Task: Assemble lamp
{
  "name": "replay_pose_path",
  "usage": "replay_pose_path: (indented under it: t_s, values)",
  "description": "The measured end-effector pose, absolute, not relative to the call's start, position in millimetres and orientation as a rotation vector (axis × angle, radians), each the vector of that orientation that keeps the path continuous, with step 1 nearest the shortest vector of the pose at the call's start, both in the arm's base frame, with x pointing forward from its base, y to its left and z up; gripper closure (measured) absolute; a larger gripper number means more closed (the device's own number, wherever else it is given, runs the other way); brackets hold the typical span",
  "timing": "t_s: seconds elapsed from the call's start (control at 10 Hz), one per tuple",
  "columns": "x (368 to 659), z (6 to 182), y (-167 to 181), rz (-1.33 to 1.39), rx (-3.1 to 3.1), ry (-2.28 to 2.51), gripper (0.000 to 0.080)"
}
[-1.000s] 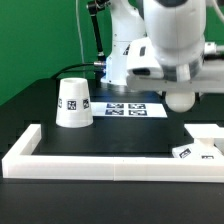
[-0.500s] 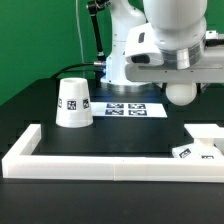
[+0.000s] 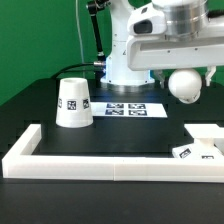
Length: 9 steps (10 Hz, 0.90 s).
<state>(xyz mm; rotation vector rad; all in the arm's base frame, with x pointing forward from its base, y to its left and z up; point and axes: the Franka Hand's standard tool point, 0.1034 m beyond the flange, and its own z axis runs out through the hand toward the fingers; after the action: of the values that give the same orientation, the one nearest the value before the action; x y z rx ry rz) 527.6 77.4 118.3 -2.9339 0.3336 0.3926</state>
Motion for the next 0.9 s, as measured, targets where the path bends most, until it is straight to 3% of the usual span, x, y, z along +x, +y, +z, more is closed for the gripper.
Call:
replay_pose_path:
  t_s: [0.3, 0.7, 0.9]
  values:
    - [550.3, 145.9, 72.3, 0.126, -2.951, 0.344, 0.022]
    - [558.5, 140.6, 74.2, -0.318, -2.972, 0.317, 0.022]
    - [563.8, 145.0, 68.8, -0.332, -3.028, 0.136, 0.022]
